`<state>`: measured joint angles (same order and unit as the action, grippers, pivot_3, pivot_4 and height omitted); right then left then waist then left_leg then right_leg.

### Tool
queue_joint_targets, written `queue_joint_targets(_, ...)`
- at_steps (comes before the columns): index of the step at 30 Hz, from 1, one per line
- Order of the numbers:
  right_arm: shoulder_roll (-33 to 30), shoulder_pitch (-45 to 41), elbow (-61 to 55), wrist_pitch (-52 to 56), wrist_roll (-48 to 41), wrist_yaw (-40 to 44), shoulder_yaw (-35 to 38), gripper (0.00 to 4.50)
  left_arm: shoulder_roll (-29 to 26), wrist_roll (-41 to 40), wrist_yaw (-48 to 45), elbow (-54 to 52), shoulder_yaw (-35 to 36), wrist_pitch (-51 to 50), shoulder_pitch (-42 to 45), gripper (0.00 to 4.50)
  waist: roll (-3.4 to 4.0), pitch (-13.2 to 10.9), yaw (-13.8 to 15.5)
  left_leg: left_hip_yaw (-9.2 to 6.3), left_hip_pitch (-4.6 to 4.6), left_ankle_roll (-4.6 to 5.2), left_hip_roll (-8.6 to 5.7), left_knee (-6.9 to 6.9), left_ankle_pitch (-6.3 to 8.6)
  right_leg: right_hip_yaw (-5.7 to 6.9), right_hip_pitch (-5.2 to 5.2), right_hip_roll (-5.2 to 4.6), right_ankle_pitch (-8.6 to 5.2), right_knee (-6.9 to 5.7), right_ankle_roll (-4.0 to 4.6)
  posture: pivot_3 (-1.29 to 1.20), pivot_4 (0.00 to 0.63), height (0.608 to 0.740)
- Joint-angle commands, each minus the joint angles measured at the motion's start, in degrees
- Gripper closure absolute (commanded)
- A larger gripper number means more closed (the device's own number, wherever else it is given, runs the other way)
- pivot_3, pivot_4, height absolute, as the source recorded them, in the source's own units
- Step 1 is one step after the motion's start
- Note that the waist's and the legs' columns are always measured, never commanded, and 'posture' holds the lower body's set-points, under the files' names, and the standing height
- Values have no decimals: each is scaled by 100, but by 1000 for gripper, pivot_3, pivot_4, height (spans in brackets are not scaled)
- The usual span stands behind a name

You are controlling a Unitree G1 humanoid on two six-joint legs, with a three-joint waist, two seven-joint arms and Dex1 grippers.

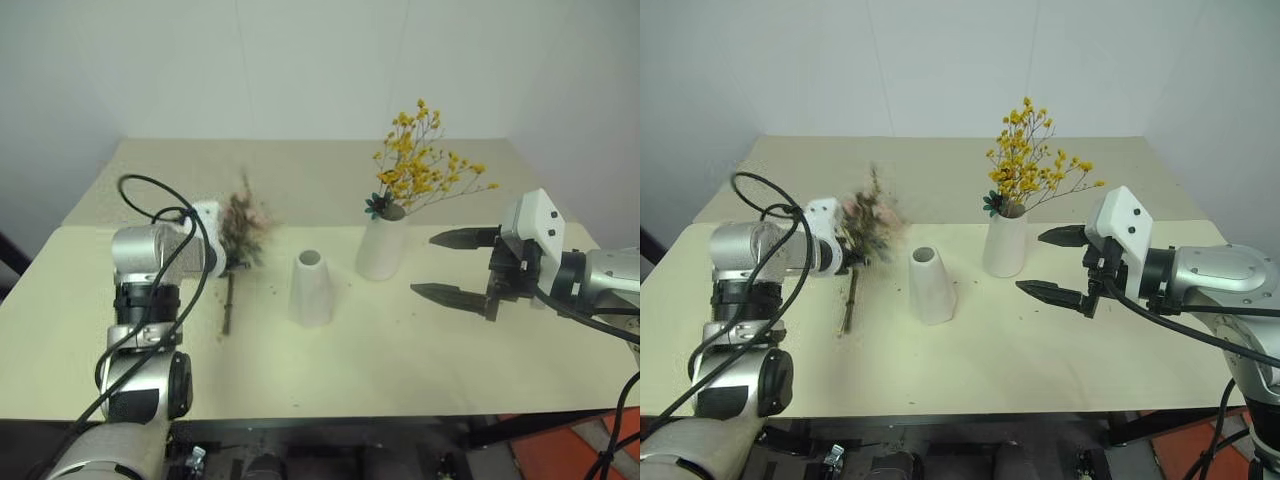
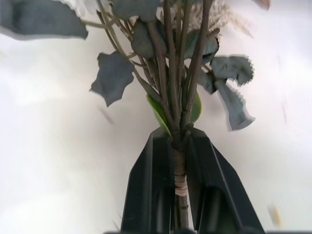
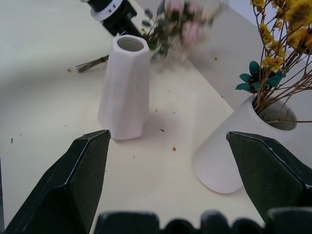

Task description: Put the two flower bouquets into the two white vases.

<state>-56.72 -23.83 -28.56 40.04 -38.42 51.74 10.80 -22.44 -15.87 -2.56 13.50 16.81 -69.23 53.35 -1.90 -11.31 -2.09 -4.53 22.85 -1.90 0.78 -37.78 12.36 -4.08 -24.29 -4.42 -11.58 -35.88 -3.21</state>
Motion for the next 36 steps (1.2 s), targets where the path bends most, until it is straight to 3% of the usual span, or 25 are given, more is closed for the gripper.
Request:
queue_joint_targets(1, -17, -127, -84, -47, -72, -39, 196, 0, 42, 43, 187, -702, 432, 1415, 69, 4393, 0, 0, 11, 0, 1, 0, 0, 0, 0, 0, 0, 0, 1, 0, 0, 0, 150, 740)
queue_joint_targets(4, 48, -215, -91, 82, -252, -133, 295, 0, 139, -328, -209, -988, 701, 2308, 64, 4393, 0, 0, 37, 1, 0, -1, -1, -1, 0, 0, 3, 0, 2, 4, -1, 0, 150, 740)
queue_joint_targets(9, 205, -101, -282, 278, -686, -401, 603, 0, 295, -2081, -1918, -1255, 1606, 3423, 202, 4393, 0, 0, 82, 2, 2, 0, 0, -2, 0, 0, 2, 0, 2, 5, -1, 0, 150, 740)
queue_joint_targets(14, 330, 309, -606, 259, -737, -678, 726, 0, 63, -3126, -3816, -809, 1504, 3686, 380, 4393, 0, 0, 87, 2, 0, 0, 0, -5, 0, 0, 6, 2, 1, 3, -2, 0, 150, 740)
queue_joint_targets(23, 597, 985, -1170, 163, -718, -1186, 908, 0, -146, -3041, -6557, 1335, 504, 4082, 1102, 4393, -1, 1, 109, 2, 0, 0, 0, -8, -1, 2, 10, 4, -23, 4, -42, 0, 150, 740)
queue_joint_targets(29, 641, 1235, -1351, 130, -696, -1360, 961, 0, -121, -2686, -7075, 2528, 213, 4247, 1670, 4393, -1, 1, 52, 1, 1, 1, 0, -8, 0, 0, 6, 4, -23, 3, -41, 0, 150, 740)
queue_joint_targets(36, 653, 1348, -1373, 72, -583, -1441, 894, 0, -3, -2727, -7157, 2287, 51, 3882, 1491, 4393, -1, 1, 30, 0, 2, 1, 1, -8, 0, 0, 6, 4, -26, 2, -47, 0, 150, 740)
